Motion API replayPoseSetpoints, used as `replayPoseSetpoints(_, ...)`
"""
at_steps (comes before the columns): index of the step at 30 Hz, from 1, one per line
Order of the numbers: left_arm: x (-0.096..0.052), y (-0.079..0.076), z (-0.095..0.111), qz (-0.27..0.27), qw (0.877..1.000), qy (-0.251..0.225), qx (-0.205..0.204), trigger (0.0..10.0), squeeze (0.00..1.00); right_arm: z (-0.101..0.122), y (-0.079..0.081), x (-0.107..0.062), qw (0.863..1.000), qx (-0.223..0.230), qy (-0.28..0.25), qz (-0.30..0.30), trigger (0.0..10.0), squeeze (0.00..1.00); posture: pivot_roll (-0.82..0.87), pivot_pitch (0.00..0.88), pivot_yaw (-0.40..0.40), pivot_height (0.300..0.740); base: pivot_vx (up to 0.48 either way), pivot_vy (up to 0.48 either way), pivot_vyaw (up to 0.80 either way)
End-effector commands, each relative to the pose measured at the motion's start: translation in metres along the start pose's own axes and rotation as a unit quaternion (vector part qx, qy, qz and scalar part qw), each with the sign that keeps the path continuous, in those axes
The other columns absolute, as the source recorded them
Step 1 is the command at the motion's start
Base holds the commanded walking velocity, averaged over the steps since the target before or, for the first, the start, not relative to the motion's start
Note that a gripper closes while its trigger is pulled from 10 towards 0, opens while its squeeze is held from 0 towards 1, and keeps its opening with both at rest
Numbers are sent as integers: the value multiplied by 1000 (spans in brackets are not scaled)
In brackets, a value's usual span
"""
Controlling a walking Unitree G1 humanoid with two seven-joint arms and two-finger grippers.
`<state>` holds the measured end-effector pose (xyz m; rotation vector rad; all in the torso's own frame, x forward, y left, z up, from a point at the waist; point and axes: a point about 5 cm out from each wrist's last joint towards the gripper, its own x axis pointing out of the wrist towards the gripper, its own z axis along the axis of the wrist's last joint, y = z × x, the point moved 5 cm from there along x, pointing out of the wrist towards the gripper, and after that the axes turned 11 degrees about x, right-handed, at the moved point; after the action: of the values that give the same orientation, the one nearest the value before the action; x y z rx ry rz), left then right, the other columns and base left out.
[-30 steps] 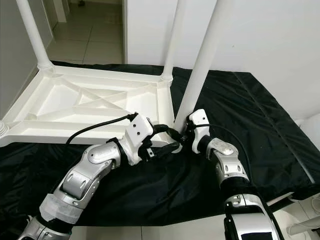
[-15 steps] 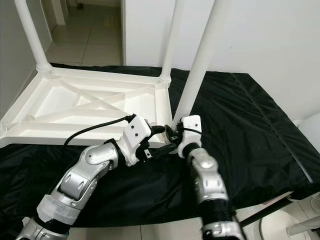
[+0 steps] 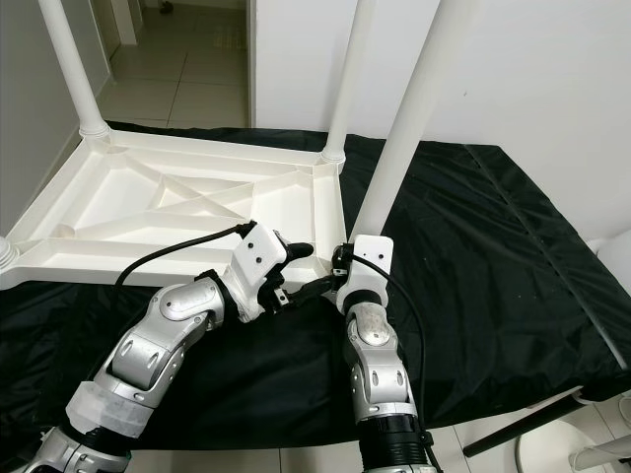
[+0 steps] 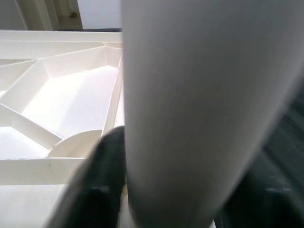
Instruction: Building children table
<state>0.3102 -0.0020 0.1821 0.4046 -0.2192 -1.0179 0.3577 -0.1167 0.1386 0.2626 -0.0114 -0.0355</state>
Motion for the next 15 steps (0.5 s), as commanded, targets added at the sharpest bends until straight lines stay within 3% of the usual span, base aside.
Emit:
replayPoseSetpoints(1,3,2,1,14,1000,1,8,10000,0,-9,2,-6,1000,12,20,14,10000,1000,-24,0,-77,740,0,0,0)
replayPoseSetpoints(11,3,3,3,17,1000,-2,7,10000,0,-1,-1,-7,998,-3,19,68,10000,1000,-27,0,-83,740,0,0,0)
replayPoseSetpoints(12,3,3,3,16,1000,-3,6,10000,0,0,-5,-8,997,-8,22,73,10000,898,-31,0,-85,740,0,0,0)
replayPoseSetpoints(13,3,3,3,16,1000,-3,6,10000,0,0,-5,-8,997,-8,22,73,10000,898,-31,0,-85,740,0,0,0)
replayPoseSetpoints(14,3,2,3,15,1000,-4,7,10000,0,3,-12,-9,995,-14,26,98,10000,0,-34,0,-85,740,0,0,0)
replayPoseSetpoints(15,3,1,3,13,1000,-5,7,10000,0,5,-18,-10,991,-32,30,127,10000,0,-36,0,-84,740,0,0,0)
